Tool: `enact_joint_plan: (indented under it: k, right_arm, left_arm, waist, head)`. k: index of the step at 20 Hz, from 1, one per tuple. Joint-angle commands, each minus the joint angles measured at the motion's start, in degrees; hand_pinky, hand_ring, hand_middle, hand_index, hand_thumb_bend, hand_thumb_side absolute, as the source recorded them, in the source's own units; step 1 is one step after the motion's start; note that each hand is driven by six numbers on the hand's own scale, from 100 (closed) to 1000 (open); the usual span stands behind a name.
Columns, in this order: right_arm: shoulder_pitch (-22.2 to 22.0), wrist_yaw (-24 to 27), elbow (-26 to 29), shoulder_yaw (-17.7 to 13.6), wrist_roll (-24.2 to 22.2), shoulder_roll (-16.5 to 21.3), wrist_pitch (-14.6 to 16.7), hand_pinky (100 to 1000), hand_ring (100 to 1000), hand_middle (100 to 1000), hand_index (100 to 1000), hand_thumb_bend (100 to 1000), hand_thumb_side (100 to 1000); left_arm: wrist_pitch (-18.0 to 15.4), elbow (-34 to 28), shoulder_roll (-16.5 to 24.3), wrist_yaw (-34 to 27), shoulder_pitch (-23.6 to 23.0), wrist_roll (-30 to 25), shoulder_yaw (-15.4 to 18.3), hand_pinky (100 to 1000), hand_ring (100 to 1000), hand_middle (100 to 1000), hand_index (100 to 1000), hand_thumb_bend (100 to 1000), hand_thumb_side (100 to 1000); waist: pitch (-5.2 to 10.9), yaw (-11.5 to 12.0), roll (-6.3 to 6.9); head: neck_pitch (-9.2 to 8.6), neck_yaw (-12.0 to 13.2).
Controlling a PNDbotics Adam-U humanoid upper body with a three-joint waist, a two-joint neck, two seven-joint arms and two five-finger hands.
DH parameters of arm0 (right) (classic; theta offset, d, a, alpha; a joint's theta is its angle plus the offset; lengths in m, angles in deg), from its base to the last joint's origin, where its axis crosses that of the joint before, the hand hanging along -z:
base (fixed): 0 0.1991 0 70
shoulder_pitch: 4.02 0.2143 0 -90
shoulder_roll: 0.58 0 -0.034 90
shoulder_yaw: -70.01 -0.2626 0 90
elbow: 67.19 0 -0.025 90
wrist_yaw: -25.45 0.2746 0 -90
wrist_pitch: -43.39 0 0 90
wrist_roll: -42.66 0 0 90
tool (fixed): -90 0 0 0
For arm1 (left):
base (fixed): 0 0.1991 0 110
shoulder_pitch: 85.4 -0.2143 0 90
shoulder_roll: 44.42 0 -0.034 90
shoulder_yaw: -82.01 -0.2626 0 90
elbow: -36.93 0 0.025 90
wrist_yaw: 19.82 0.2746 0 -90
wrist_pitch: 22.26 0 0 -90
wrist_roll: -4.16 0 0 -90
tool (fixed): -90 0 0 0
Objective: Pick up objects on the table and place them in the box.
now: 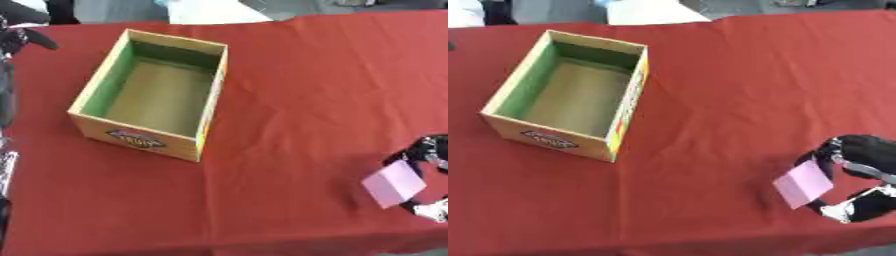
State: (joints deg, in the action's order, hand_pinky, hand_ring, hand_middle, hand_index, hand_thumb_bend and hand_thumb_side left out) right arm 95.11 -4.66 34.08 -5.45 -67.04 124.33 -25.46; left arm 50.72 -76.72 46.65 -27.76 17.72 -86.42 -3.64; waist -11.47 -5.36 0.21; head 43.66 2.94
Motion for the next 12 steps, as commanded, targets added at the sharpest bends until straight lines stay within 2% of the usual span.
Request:
enact_joint_plan:
  k: [1,3,4,5,8,12]
  right_arm:
    - [1.0,1.8,3.1,-2.7,0.4,2.0,-1.5,762,564,394,600,100,488]
    - [2.2,2.9,4.8,-3.1,-0.3,2.6,-2.4,763,567,400,604,100,489]
    - [3.0,3.4,5.5,-3.2,-0.9,2.9,-2.8,763,572,407,609,100,553]
    - [4.0,4.0,6.2,-3.2,-1.6,3.2,-3.3,762,572,408,610,100,490]
    - [8.1,6.2,7.8,-2.8,-4.6,3.7,-4.9,761,600,415,613,100,490]
    - [16.6,9.5,8.6,-0.3,-9.9,3.0,-6.8,762,620,426,617,100,488]
  left_arm:
    - [0.1,-1.0,0.6,0.1,0.4,-0.3,0.3,529,684,593,788,100,763]
    - [0.1,-1.0,0.6,0.1,0.4,-0.3,0.2,530,684,594,788,100,761]
    - [0.1,-1.0,0.6,0.1,0.4,-0.4,0.2,530,684,594,789,100,760]
    - [0.1,-1.0,0.6,0.1,0.5,-0.4,0.2,531,684,594,788,100,760]
    - [0.2,-1.0,0.7,0.0,0.5,-0.5,0.1,531,685,595,789,100,759]
    - [0.4,-1.0,0.6,-0.3,0.7,-0.9,-0.2,531,684,596,789,100,758]
  waist:
    - [0.99,-0.1,-0.38]
    - [1.18,0.0,-0.53]
    - [1.29,0.1,-0.59]
    - [1.38,0.3,-0.64]
    - [1.62,0.9,-0.83]
    - [1.87,1.8,-1.21]
  head:
    - [0.02,0.2]
    - [0.01,0.0]
    - [-0.04,-0.1]
    - [-0.11,-0.2]
    - [-0.35,-0.7]
    - [-0.61,-1.8]
